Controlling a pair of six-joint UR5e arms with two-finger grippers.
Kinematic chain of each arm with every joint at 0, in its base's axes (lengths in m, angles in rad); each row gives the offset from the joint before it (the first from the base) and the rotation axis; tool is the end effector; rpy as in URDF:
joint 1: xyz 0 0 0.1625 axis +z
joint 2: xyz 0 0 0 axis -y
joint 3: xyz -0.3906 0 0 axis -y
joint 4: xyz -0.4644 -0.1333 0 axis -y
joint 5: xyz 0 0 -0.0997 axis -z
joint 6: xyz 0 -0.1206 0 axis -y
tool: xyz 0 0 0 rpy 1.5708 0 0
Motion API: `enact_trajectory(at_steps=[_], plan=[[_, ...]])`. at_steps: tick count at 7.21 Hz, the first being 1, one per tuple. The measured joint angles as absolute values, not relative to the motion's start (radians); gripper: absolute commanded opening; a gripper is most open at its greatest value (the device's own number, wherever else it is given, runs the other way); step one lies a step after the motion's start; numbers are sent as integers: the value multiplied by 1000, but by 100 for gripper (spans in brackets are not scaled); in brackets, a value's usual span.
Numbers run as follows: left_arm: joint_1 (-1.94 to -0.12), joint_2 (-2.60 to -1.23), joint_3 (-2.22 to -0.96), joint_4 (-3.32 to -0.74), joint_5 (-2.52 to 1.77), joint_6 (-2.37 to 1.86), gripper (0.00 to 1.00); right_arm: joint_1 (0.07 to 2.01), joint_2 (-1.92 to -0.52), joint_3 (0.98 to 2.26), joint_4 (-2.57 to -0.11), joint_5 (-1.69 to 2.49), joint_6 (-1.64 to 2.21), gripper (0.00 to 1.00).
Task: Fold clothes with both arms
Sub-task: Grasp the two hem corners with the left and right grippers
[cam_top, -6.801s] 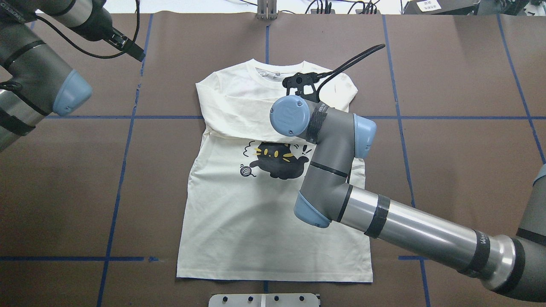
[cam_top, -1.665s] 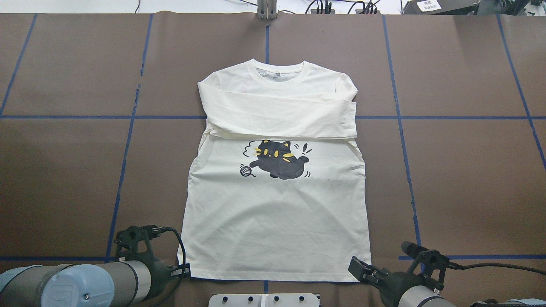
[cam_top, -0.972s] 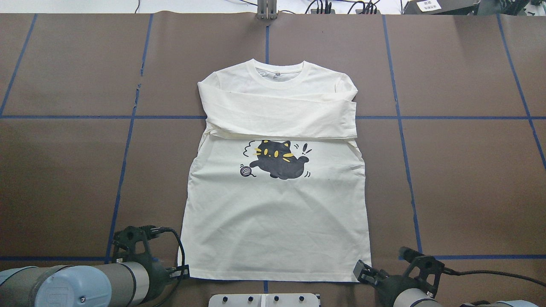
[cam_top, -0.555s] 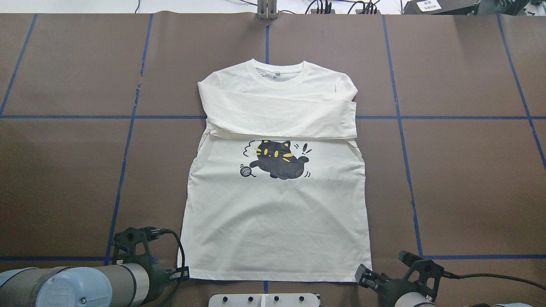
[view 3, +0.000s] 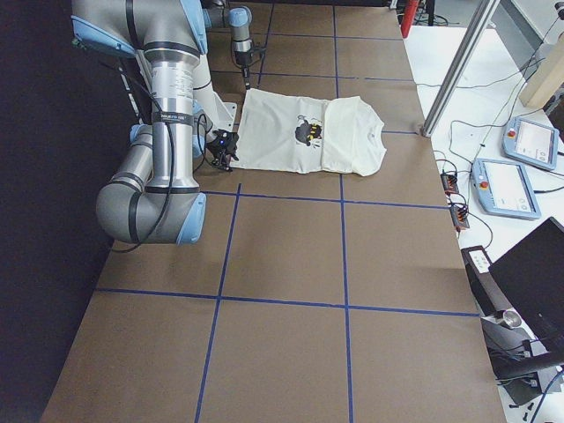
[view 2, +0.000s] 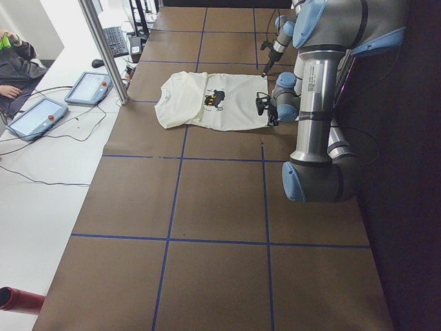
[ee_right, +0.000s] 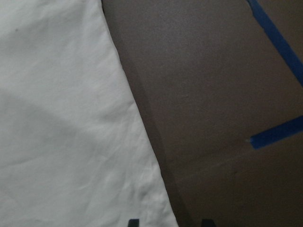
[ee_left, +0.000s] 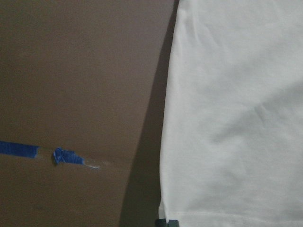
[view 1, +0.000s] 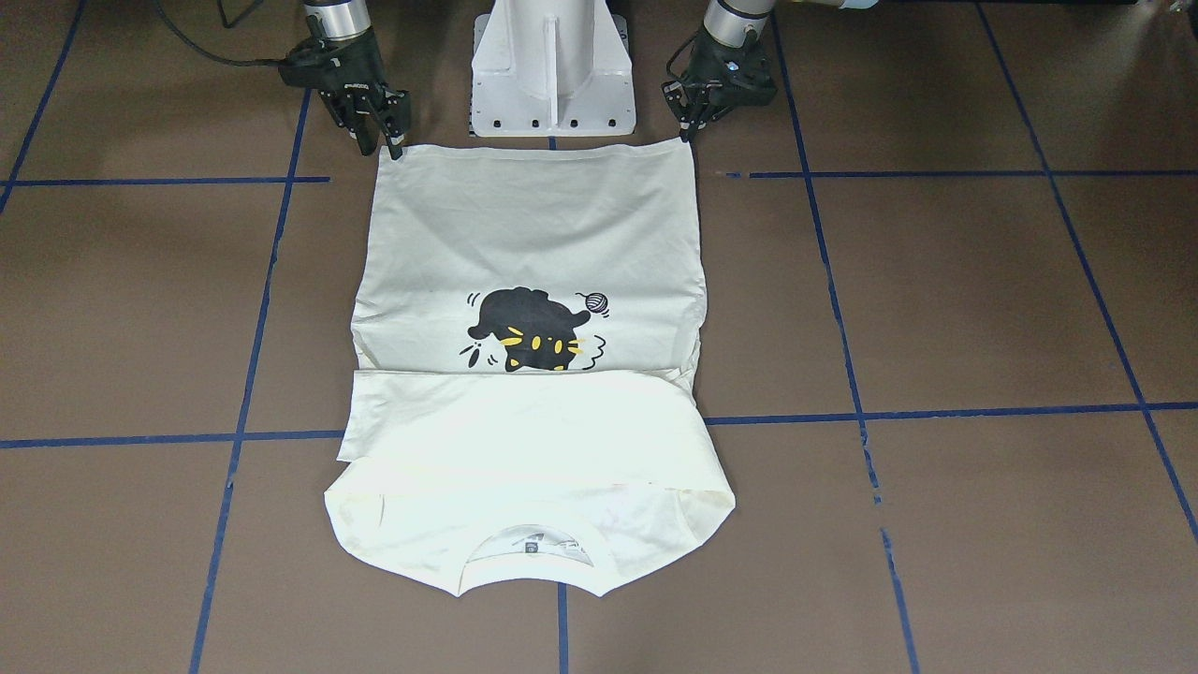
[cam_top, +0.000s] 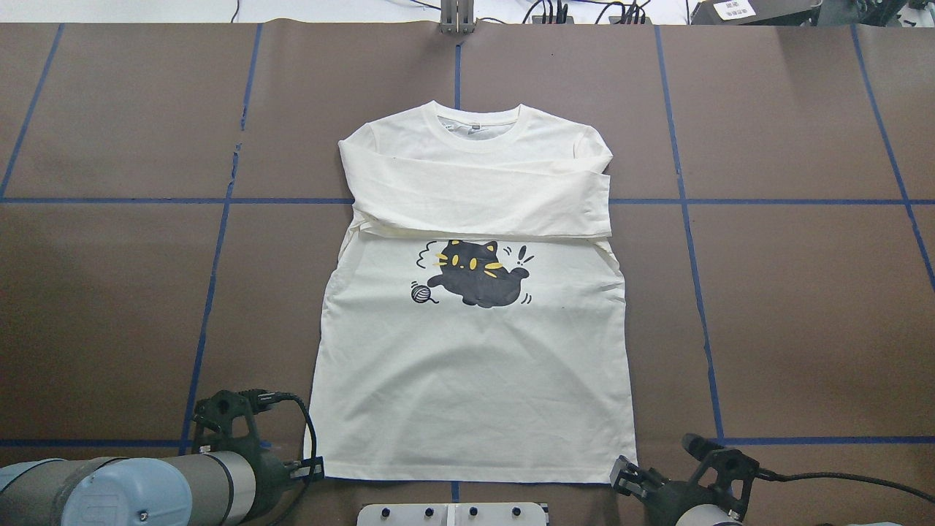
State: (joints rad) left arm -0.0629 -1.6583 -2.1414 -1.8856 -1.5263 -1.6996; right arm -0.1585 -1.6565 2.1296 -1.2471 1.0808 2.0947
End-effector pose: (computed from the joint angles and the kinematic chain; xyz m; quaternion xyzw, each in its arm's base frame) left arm 0.5474 -0.1734 0.2530 0.0043 0.4678 -0.0949 0.8787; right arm -0.5491 -0.1047 0.3431 0.0847 -0.4295 0.2550 0.8622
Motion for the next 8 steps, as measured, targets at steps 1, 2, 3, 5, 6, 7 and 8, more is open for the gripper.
enact_trajectory(at_steps=[1, 2, 3, 5, 6, 7, 8], plan=[[-63, -1658, -2141, -1886, -1526, -1700, 0, -165, -1656, 2129, -1247, 1075, 2110, 8], [-63, -1658, -2141, -1886, -1526, -1700, 0, -169, -1656, 2129, -1247, 1069, 2120, 0], [-63, -1658, -2142, -1886, -1526, -1700, 0, -171, -1656, 2129, -1247, 1066, 2127, 0], [-63, -1658, -2143, -1887, -1526, -1700, 0, -170, -1657, 2134, -1247, 1061, 2131, 0], [-63, -1658, -2147, -1887, -1527, -1699, 0, -166, -1660, 2149, -1247, 1061, 2130, 0], [-64, -1659, -2165, -1882, -1530, -1698, 0, -162, -1672, 2183, -1248, 1063, 2126, 0], [-66, -1659, -2207, -1858, -1540, -1696, 0, -158, -1699, 2237, -1250, 1067, 2120, 0]])
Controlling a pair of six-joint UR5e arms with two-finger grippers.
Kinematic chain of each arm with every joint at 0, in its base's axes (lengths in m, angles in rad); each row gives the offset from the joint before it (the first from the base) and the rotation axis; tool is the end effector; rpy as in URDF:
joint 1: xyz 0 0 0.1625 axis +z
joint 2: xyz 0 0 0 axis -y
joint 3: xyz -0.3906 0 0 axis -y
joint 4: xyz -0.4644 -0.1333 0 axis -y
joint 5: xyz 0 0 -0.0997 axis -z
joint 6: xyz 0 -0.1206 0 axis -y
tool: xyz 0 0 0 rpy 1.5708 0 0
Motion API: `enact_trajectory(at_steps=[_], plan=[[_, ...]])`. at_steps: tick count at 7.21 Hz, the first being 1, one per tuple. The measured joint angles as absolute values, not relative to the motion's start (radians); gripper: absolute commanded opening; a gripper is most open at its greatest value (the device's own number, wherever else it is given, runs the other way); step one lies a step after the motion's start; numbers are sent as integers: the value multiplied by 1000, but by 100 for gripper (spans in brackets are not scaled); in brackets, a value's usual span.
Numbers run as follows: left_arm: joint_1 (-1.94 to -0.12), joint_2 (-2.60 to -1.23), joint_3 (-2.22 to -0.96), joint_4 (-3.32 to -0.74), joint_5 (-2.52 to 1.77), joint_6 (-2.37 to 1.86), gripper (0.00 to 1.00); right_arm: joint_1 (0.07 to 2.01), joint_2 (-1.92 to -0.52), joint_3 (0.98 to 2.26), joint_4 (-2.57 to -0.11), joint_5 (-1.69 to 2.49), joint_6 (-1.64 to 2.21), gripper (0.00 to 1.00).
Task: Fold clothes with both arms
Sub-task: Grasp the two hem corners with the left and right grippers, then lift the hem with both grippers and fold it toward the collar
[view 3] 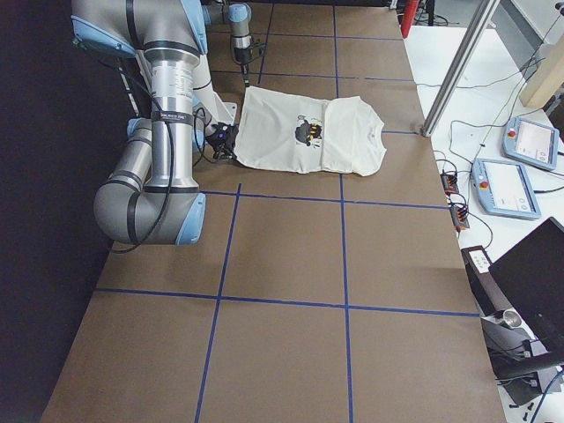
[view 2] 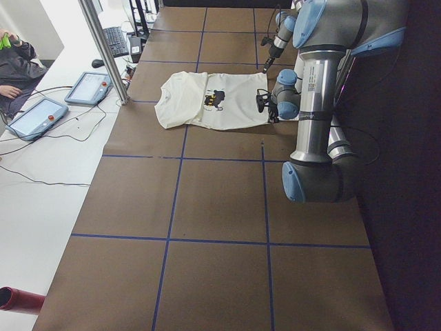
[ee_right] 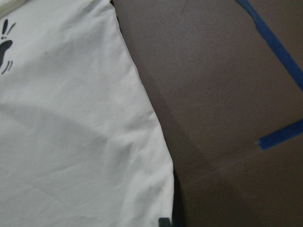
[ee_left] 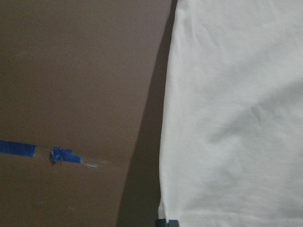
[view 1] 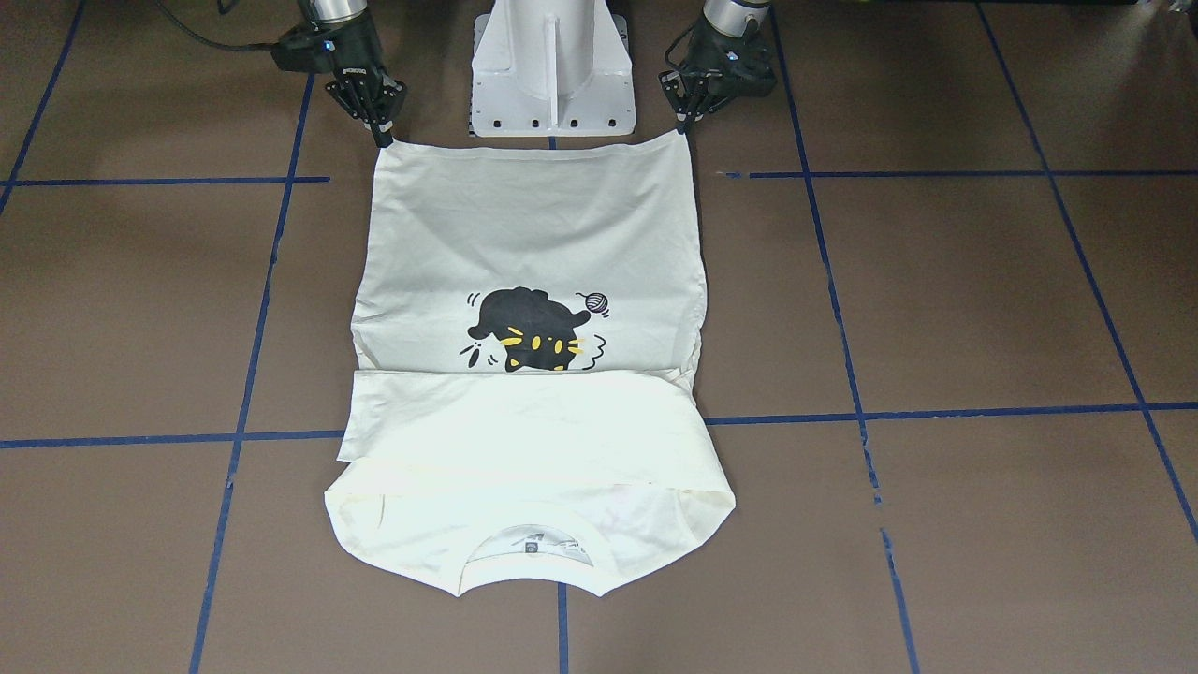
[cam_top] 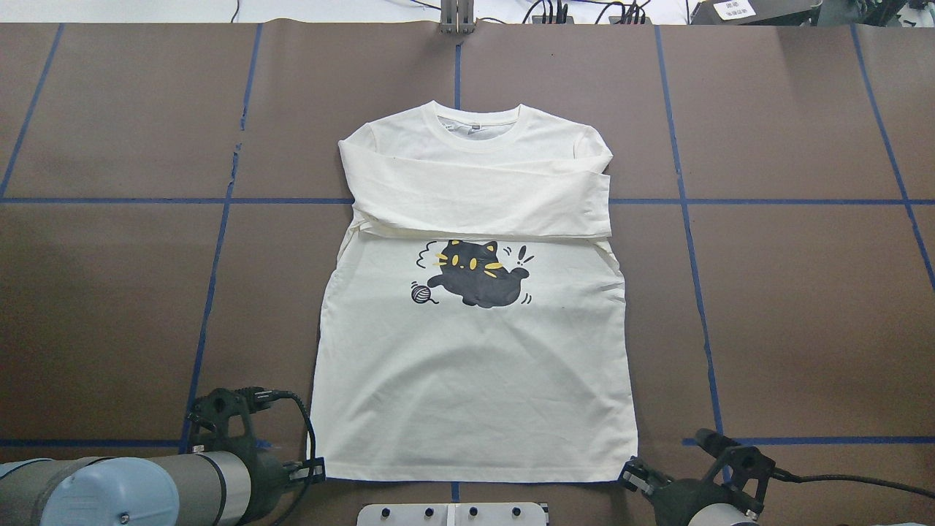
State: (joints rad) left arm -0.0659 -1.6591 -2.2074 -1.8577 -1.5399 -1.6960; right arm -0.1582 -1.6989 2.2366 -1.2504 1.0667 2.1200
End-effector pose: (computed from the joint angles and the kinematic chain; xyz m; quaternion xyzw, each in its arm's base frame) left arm 0.5270 -0.1721 0.2231 -0.0009 0.4847 -0.0909 0.8699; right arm -0.5181 -0.1113 0.3057 0.0732 -0.4565 0.2728 0.8437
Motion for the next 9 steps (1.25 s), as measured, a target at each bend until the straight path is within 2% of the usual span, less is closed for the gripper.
enact_trajectory(at_steps=[2, 4, 5, 7, 9], plan=[[-67, -1668, -2358, -1719, -1609, -1694, 0, -154, -1751, 2414, -1355, 1104, 2112, 0], [-70, -1704, -2532, -1526, -1644, -1694, 0, -143, -1751, 2603, -1526, 1176, 2111, 0], [-78, -1724, -2585, -1457, -1665, -1691, 0, -112, -1730, 2655, -1589, 1224, 2107, 0], [-146, -1757, -2608, -1406, -1705, -1639, 0, 42, -1629, 2679, -1695, 1363, 2021, 0], [-300, -1810, -2562, -1398, -1739, -1485, 0, 281, -1468, 2586, -1775, 1510, 1855, 0]])
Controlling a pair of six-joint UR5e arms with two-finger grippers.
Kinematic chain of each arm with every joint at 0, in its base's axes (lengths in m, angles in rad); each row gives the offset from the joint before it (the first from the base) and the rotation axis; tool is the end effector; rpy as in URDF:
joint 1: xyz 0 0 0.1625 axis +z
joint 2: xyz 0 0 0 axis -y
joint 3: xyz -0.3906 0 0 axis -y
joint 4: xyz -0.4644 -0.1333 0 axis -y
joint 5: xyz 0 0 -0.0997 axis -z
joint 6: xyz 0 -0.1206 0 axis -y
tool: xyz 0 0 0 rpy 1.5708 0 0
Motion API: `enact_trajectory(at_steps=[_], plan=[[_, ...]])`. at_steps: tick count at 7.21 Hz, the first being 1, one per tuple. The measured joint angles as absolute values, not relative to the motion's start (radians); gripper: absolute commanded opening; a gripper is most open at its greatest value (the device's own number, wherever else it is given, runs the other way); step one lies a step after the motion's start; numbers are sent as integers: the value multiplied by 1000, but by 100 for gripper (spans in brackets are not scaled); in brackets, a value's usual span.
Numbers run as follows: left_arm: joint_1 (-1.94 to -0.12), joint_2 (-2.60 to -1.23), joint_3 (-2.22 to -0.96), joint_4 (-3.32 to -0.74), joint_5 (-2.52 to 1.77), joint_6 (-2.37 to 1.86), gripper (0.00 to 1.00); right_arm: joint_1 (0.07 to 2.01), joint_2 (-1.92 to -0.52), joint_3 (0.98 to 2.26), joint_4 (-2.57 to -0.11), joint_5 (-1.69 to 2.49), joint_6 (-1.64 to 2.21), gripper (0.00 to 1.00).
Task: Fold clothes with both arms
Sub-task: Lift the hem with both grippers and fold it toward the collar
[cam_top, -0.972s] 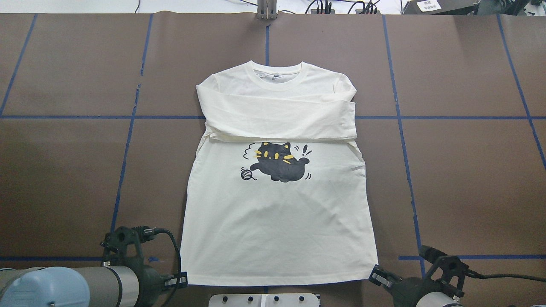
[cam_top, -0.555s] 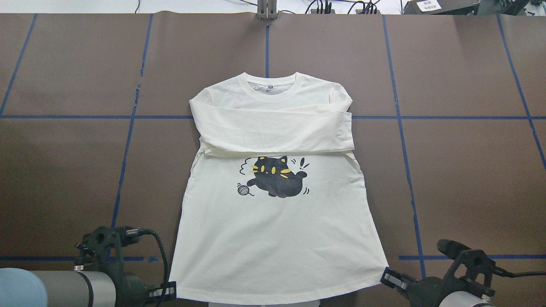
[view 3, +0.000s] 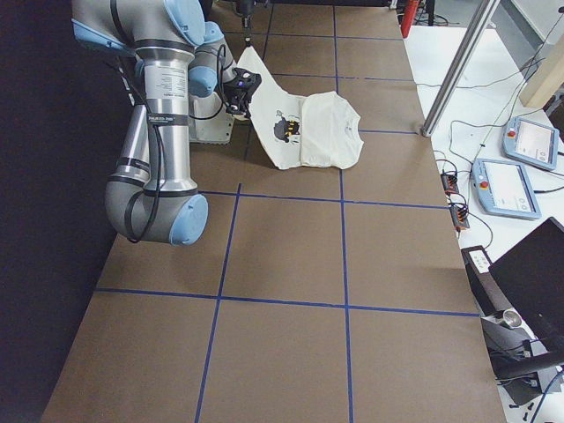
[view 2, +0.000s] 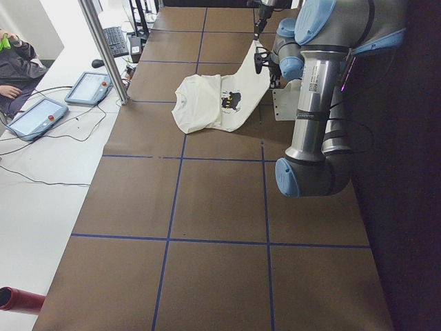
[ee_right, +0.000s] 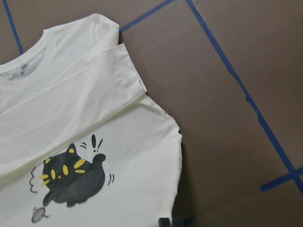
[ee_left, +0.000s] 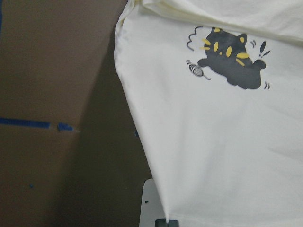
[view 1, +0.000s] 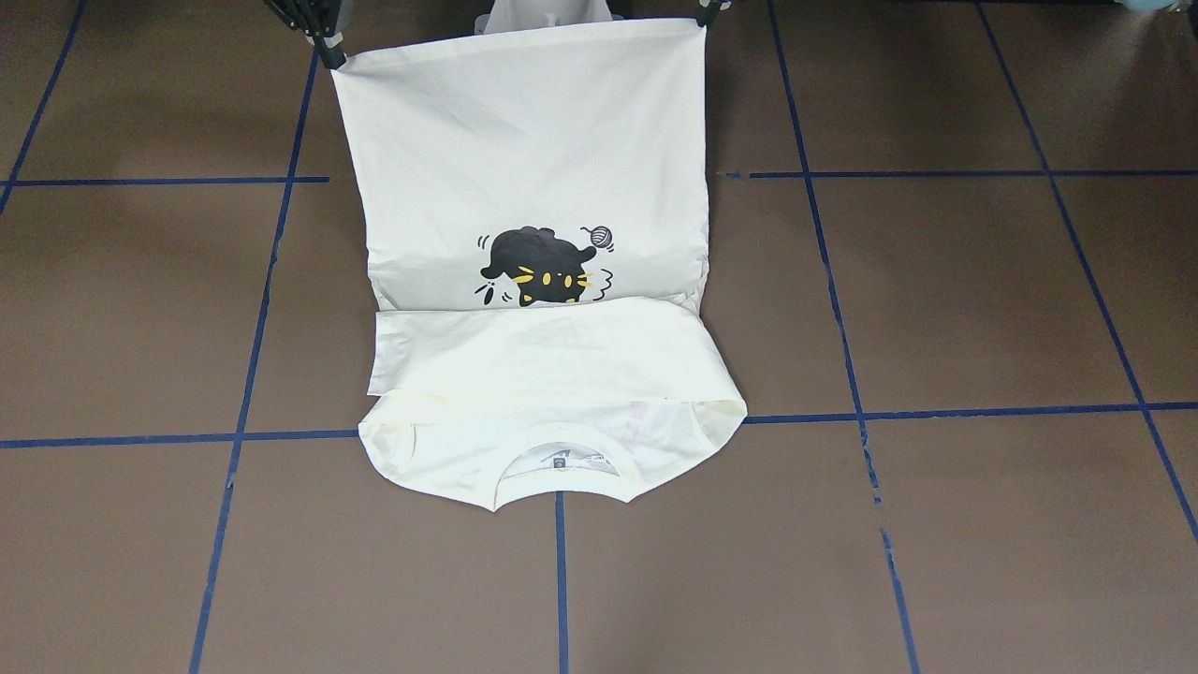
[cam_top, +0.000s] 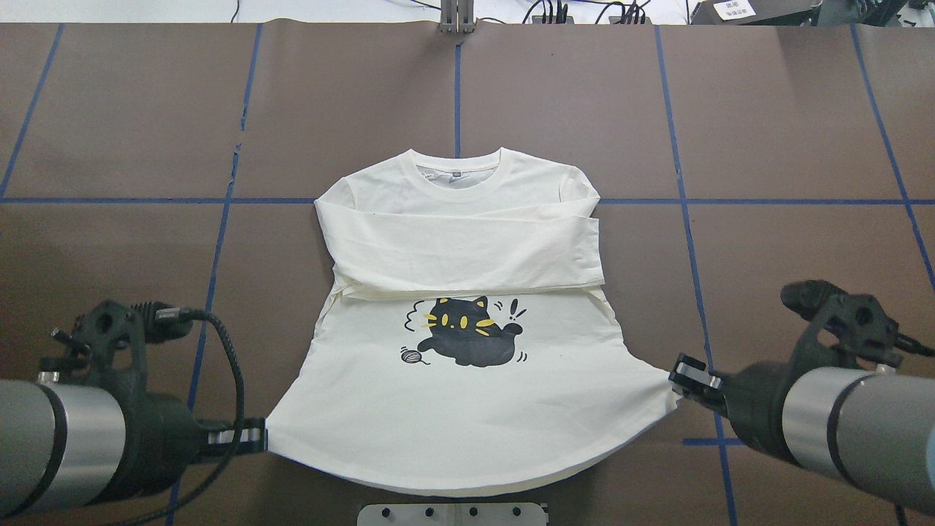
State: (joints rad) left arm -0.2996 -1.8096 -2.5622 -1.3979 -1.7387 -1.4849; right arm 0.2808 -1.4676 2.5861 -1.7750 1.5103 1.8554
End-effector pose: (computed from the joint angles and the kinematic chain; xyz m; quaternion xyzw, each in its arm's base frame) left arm 0.3489 -0.2262 0.0759 0.0252 0.5072 -0.0497 0.8600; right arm -0.3448 -0.2458 0.1278 0.0263 -0.4412 0.2630 0.8576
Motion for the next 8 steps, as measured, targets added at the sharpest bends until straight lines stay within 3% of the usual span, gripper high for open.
enact_trajectory(at_steps=[4, 8], plan=[[-651, -2007, -2253, -1404, -1847, -1172, 0, 654, -1199, 2220, -1784, 1691, 1582, 0], [-774, -2109, -1895, -1592, -1854, -1059, 0, 725, -1029, 1928, -1726, 1700, 1528, 0]])
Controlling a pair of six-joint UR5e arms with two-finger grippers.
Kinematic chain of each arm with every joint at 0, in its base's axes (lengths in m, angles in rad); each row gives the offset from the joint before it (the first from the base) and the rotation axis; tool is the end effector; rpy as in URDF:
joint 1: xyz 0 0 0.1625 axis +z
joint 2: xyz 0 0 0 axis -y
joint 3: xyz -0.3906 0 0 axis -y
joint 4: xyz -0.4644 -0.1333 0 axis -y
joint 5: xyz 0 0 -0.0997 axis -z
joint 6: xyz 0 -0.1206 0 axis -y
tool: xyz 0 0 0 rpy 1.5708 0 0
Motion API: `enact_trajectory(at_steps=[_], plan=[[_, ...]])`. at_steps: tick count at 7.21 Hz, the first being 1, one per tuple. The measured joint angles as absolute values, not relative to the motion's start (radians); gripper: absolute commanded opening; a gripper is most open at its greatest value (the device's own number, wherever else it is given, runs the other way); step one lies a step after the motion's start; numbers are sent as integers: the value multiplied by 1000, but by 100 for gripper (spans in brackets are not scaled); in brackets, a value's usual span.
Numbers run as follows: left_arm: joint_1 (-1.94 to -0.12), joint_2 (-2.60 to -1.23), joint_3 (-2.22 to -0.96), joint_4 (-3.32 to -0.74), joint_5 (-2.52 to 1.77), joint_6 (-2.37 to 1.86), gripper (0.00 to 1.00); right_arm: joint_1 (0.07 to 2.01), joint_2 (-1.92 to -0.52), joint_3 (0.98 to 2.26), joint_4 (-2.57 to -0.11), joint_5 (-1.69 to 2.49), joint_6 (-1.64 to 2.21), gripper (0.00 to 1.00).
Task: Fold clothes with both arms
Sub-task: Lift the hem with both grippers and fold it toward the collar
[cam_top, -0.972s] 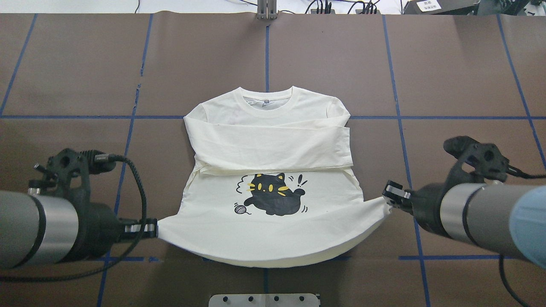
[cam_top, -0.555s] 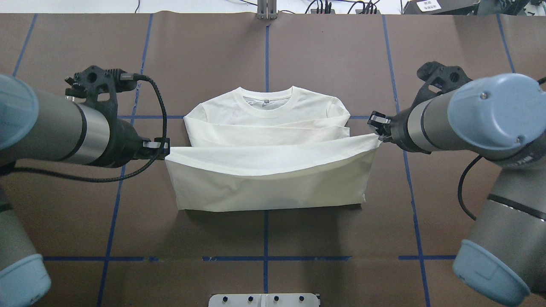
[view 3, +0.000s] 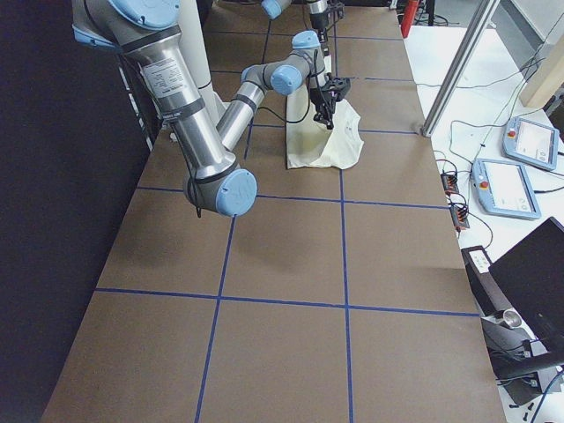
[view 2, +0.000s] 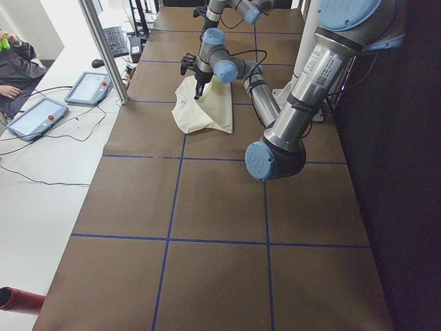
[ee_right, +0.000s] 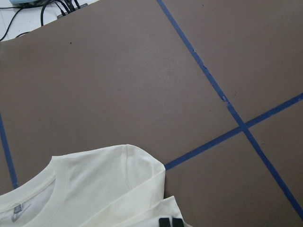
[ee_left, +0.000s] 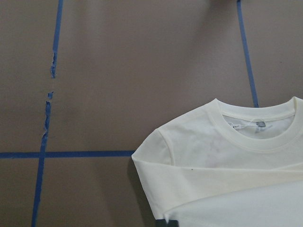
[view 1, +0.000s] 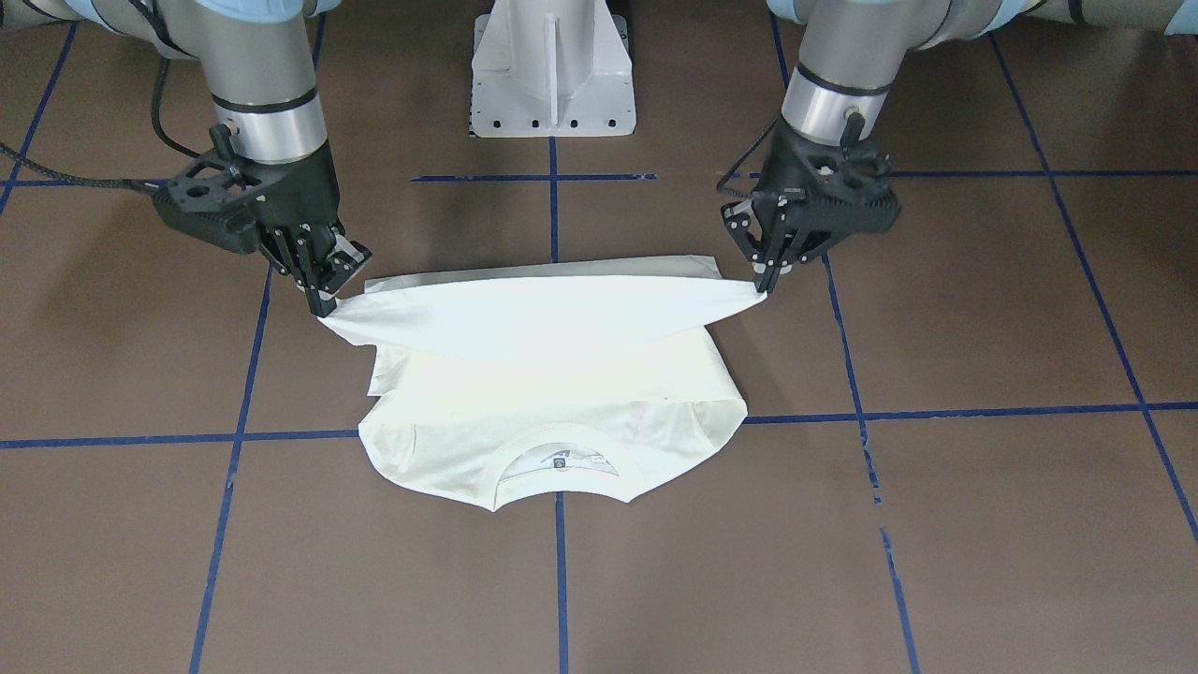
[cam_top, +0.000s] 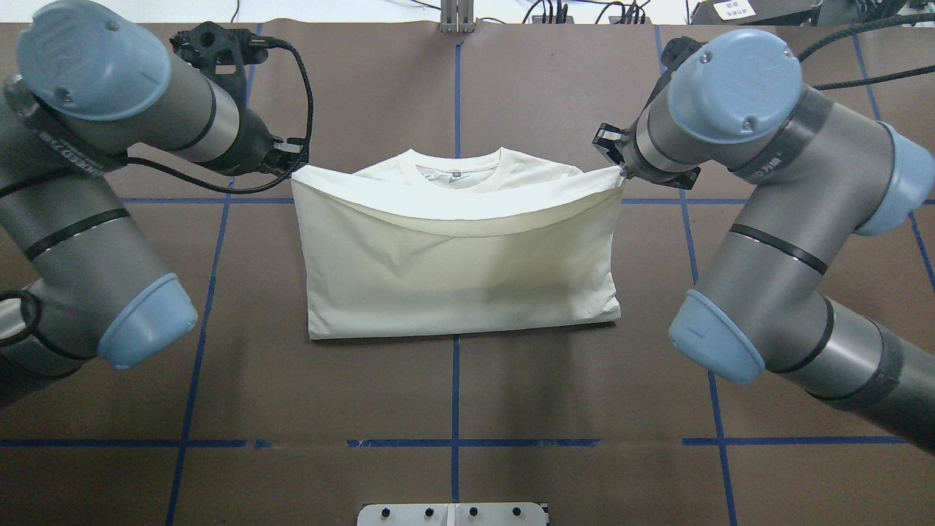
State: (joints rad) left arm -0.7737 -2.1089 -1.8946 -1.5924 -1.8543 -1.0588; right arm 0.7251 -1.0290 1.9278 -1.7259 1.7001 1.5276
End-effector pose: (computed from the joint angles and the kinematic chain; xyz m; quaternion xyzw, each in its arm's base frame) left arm 0.3992 -0.5291 0.1418 0.1515 0.4153 -0.0569 0.8952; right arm -0.4046 -0.5158 0.1542 0.0801 -0.3587 0.2888 0.8840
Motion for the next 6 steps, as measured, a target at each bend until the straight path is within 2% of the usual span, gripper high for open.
enact_trajectory(at_steps=[2, 3, 5, 6], plan=[[-776, -2138, -1678, -1760, -1847, -1054, 0, 723, -1013, 1745, -1550, 1696, 1529, 0], [-775, -2153, -1603, -1803, -1845, -1053, 0, 719, -1011, 1663, -1470, 1694, 1529, 0], [-769, -2167, -1513, -1859, -1845, -1052, 0, 697, -1010, 1582, -1405, 1683, 1529, 0], [-760, -2166, -1487, -1887, -1844, -1053, 43, 682, -1010, 1569, -1398, 1673, 1529, 28]])
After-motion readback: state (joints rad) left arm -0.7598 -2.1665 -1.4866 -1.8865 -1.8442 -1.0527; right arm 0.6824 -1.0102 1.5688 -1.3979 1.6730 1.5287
